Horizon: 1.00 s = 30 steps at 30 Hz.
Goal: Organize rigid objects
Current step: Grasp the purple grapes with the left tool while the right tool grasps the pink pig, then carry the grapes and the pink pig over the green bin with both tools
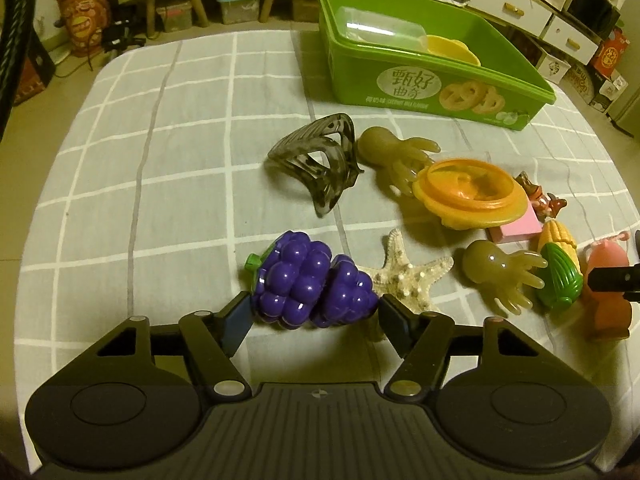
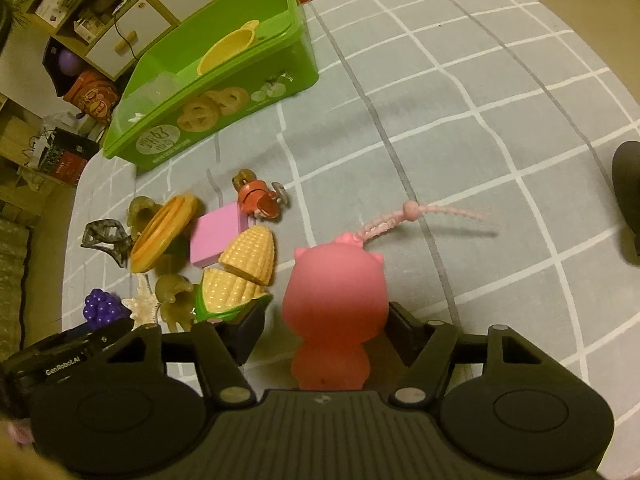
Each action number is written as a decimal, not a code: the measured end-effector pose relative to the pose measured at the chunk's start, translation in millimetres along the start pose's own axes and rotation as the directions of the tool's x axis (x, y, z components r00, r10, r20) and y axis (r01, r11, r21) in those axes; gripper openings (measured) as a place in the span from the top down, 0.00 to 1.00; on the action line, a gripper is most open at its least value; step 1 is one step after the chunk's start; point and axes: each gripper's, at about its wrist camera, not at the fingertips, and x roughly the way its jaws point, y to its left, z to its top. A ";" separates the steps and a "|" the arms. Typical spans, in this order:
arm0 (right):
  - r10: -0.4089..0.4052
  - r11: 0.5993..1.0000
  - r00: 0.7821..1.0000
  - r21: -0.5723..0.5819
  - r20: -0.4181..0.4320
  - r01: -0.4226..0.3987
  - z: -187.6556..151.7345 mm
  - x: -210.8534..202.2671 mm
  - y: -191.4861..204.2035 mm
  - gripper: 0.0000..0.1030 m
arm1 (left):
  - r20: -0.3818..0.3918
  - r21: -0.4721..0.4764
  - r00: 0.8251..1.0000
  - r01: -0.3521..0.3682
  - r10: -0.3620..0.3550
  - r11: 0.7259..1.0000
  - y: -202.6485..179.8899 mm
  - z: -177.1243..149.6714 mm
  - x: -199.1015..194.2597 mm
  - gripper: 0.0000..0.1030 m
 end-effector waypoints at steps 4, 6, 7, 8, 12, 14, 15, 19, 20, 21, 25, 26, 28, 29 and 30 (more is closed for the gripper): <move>-0.006 1.000 1.000 -0.003 0.003 0.006 -0.1 0.1 -0.5 0.56 | 0.004 0.000 1.000 0.000 0.000 1.000 -0.6 0.4 0.0 0.31; -0.014 1.000 1.000 -0.008 0.008 0.014 -0.2 0.1 0.3 0.59 | 0.008 -0.001 1.000 0.001 -0.001 1.000 -0.3 0.6 -0.6 0.31; -0.019 1.000 1.000 -0.011 0.011 0.020 -0.3 0.3 0.9 0.62 | 0.009 -0.001 1.000 0.002 -0.002 1.000 -0.5 0.8 -1.0 0.31; -0.023 1.000 1.000 -0.015 0.014 0.023 -0.2 0.3 1.2 0.62 | 0.010 -0.002 1.000 0.003 -0.003 1.000 -0.8 1.0 -1.3 0.31; -0.021 1.000 1.000 -0.022 0.023 0.022 0.2 -0.3 1.6 0.63 | 0.019 -0.006 1.000 0.010 -0.010 1.000 -0.7 1.5 -3.6 0.32; -0.019 0.999 0.999 -0.028 0.029 0.020 0.5 -1.4 2.4 0.63 | 0.026 -0.009 1.000 0.013 -0.012 1.000 -0.6 1.8 -5.3 0.32; -0.018 0.999 0.999 -0.030 0.031 0.019 0.5 -1.9 2.9 0.63 | 0.031 -0.012 0.999 0.013 -0.012 1.000 -0.2 2.2 -6.3 0.32; -0.011 0.999 0.999 -0.031 0.040 0.013 1.3 -3.8 4.0 0.63 | 0.042 -0.020 0.999 0.019 -0.018 1.000 1.1 3.9 -8.9 0.32; -0.010 0.999 0.999 -0.030 0.042 0.011 1.5 -4.5 3.6 0.63 | 0.045 -0.020 0.999 0.020 -0.019 1.000 1.2 4.2 -9.5 0.32; -0.009 1.000 0.999 -0.028 0.045 0.010 1.8 -5.3 3.4 0.63 | 0.047 -0.020 0.999 0.020 -0.019 1.000 1.0 4.6 -10.1 0.32; -0.001 1.000 0.998 -0.023 0.059 0.002 4.1 -9.7 2.6 0.63 | 0.059 -0.022 0.998 0.026 -0.025 0.999 0.3 6.1 -13.1 0.32; 0.002 1.000 0.998 -0.020 0.063 -0.001 4.8 -11.1 2.3 0.63 | 0.063 -0.022 0.998 0.027 -0.026 0.999 0.0 6.6 -14.2 0.32; 0.007 1.000 0.997 -0.016 0.071 -0.006 6.3 -13.6 2.4 0.63 | 0.070 -0.021 0.997 0.031 -0.029 0.999 -0.6 7.5 -16.4 0.32; 0.010 1.000 0.997 -0.015 0.075 -0.009 7.3 -15.1 2.4 0.63 | 0.075 -0.022 0.997 0.032 -0.031 0.999 -0.7 8.3 -17.7 0.32; 0.014 1.000 0.997 -0.013 0.080 -0.013 8.5 -16.9 2.4 0.63 | 0.080 -0.023 0.996 0.034 -0.032 0.999 -1.1 8.8 -19.2 0.32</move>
